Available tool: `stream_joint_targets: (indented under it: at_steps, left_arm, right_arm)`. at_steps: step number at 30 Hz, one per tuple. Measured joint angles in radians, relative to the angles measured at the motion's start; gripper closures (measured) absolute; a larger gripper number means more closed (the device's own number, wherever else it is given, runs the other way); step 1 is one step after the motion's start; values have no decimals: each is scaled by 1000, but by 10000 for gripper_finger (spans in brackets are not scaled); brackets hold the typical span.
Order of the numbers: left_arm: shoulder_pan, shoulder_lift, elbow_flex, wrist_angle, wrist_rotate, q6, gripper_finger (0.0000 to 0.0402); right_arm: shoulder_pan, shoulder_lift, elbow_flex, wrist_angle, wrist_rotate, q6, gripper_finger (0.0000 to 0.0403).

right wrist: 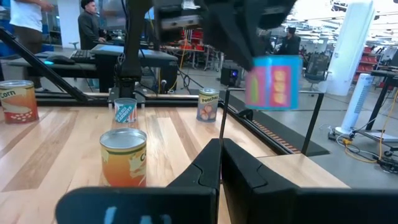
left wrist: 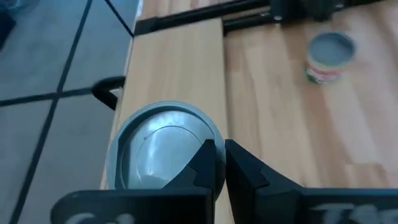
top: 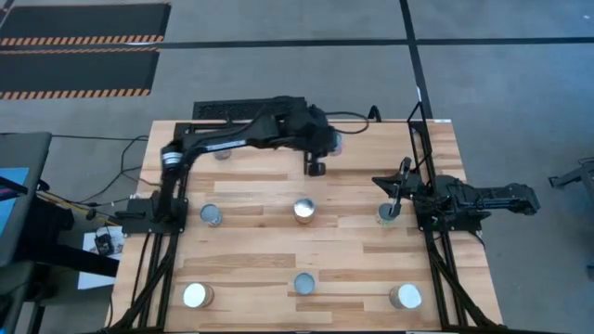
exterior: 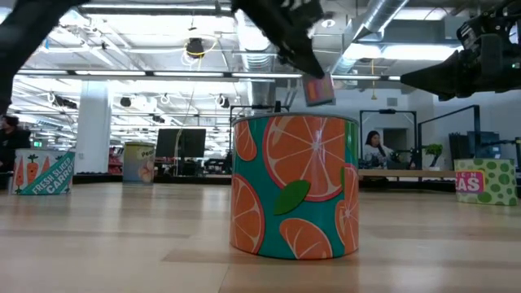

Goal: Pick and place cans onto a shelf
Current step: Put the small canned corn on the shelf

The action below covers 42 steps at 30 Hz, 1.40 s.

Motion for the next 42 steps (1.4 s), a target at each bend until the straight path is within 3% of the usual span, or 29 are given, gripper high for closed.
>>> stream_joint_targets:
  at_steps: [5, 10, 20, 42]
  left_arm:
    - [15, 142, 166, -83, -100, 9, 398]
    - [38, 233, 262, -117, -130, 3, 399]
    - [80, 312, 273, -91, -130, -54, 399]
    - [97, 341, 271, -69, -94, -78, 399]
  right_arm:
    - [0, 0, 0, 0, 0, 0, 364]
    - [0, 0, 0, 0, 0, 0, 364]
    - [0, 0, 0, 0, 0, 0, 364]
    - [0, 0, 0, 0, 0, 0, 364]
